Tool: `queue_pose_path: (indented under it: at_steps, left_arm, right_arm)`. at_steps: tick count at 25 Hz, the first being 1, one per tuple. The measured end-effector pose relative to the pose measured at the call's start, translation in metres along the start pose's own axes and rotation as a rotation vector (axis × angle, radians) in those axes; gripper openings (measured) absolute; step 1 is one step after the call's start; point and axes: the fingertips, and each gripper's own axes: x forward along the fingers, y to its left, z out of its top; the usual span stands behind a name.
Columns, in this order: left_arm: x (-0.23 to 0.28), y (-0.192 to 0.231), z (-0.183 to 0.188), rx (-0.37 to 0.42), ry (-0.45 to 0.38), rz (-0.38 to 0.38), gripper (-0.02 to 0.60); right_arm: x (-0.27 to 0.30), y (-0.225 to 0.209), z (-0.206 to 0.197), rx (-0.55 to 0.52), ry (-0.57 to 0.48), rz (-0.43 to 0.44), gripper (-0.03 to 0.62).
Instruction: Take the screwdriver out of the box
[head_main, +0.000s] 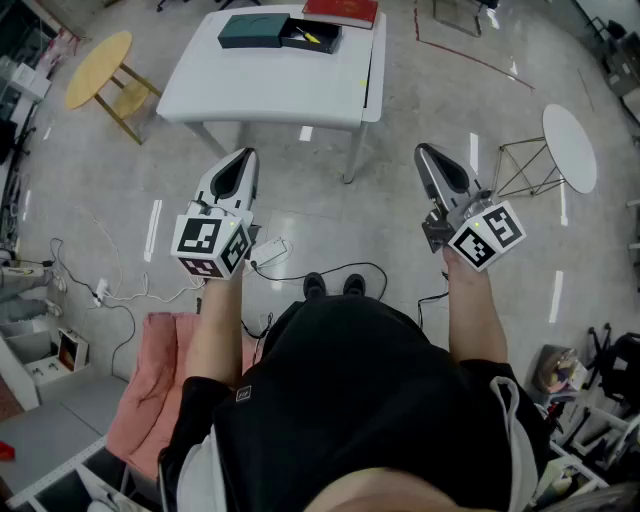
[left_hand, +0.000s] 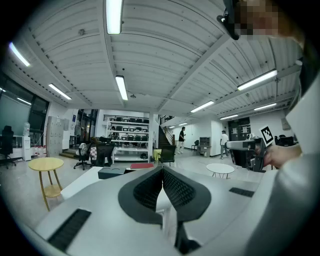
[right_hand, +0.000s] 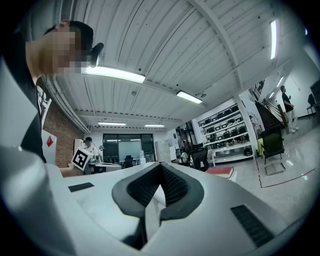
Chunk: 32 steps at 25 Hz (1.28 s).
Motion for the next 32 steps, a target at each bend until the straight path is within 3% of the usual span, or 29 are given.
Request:
queue_pose_path:
  at_steps: [23, 32]
  left_arm:
    - [0.002, -0.062, 0.012, 0.026, -0.006, 0.041, 0.017]
    - [0.012, -0.065, 0.001, 0.013, 0.000, 0.050, 0.017]
  right_arm:
    - [-0.061, -0.027, 0.013, 0.042, -0.024, 0.041, 0.029]
    - [-0.063, -0.040, 0.003, 0.066, -0.013, 0.045, 0.029]
